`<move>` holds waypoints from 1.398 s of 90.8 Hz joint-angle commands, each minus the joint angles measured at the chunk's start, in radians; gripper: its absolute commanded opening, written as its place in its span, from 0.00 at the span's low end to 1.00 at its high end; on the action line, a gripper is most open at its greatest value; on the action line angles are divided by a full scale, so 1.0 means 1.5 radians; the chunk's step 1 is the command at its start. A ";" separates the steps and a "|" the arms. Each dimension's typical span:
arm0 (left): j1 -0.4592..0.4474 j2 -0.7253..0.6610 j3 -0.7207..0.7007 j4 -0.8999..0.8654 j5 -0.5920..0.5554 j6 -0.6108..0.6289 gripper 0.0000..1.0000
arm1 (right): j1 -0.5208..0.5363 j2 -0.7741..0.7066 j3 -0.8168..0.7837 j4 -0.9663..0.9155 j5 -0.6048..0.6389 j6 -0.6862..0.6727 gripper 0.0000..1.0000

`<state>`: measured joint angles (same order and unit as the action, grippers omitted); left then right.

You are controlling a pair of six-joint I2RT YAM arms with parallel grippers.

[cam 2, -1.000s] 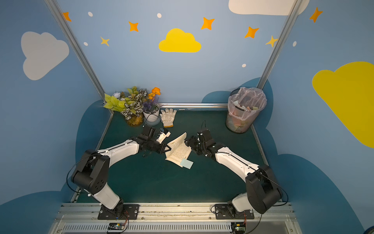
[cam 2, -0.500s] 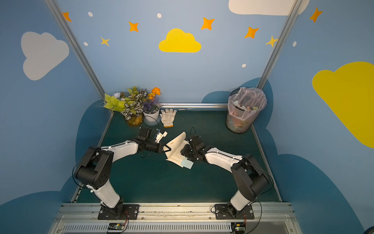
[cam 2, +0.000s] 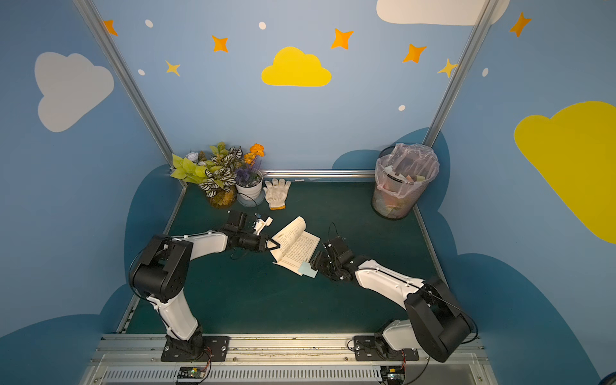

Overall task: Peel off the used sticky note
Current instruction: Tear off the note from the book.

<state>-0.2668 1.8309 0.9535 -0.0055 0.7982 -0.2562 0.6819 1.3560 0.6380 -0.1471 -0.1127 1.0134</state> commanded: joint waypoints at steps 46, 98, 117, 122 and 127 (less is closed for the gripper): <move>0.018 0.038 -0.009 -0.045 -0.044 0.003 0.03 | 0.005 0.170 -0.021 0.252 -0.085 0.083 0.42; 0.021 0.036 -0.010 -0.045 -0.039 0.004 0.03 | -0.061 -0.022 -0.086 0.056 -0.005 0.023 0.00; 0.021 0.036 -0.010 -0.043 -0.035 0.003 0.03 | -0.082 -0.179 0.002 -0.087 0.036 -0.055 0.00; 0.021 0.036 -0.010 -0.044 -0.034 0.004 0.03 | -0.088 -0.221 0.046 -0.153 0.096 -0.068 0.00; 0.021 0.036 -0.011 -0.043 -0.035 0.005 0.03 | -0.091 -0.251 0.077 -0.173 0.154 -0.120 0.00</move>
<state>-0.2466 1.8511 0.9539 0.0010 0.8165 -0.2581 0.5606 1.0760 0.6312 -0.2588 -0.0544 0.9661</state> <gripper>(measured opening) 0.056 0.032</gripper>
